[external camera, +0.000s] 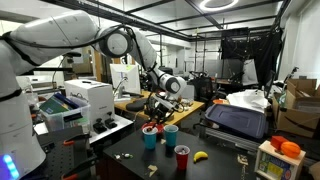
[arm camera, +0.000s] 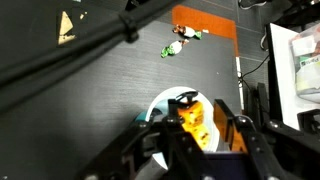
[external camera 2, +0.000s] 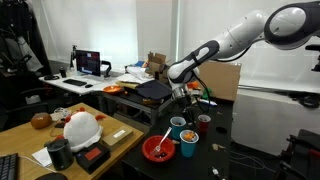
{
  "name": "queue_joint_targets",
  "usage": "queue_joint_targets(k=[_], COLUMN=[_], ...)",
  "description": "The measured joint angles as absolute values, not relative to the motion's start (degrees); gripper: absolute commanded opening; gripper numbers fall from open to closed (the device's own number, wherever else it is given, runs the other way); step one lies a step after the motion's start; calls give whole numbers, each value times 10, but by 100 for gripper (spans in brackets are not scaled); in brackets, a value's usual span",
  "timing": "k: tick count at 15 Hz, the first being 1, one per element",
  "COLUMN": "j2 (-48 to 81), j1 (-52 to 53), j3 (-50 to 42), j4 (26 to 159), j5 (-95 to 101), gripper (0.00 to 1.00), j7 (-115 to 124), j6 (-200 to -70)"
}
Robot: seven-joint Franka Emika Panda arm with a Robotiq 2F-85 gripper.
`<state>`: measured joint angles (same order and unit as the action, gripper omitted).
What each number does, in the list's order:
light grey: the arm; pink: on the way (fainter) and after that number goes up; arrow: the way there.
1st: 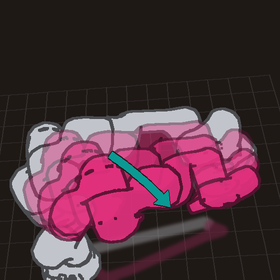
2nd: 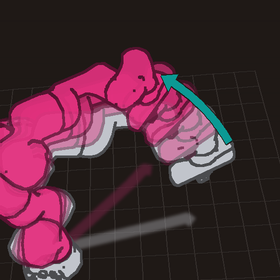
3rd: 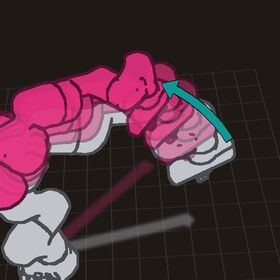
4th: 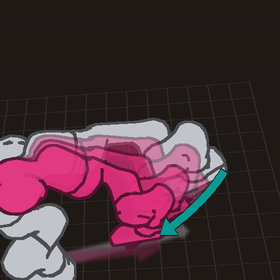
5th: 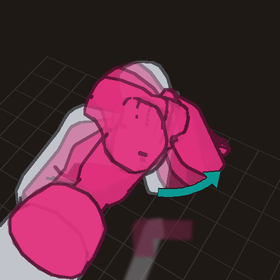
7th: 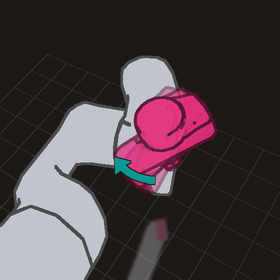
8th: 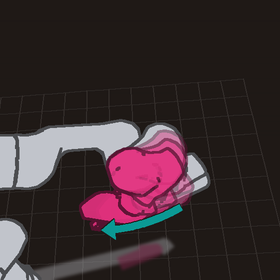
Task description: Pick up the contents in the orange bowl and put them in the blue cup
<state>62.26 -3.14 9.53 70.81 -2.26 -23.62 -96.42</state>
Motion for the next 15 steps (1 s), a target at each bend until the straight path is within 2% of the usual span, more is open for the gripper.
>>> queue_joint_targets(k=[3,4,15], j2=[623,623,618], j1=[-31,-31,-30], j3=[94,94,115], j4=[708,708,702], j5=[-23,-23,-53], gripper=[98,100,100], j7=[-236,-236,-236], j6=[-982,-991,-1070])
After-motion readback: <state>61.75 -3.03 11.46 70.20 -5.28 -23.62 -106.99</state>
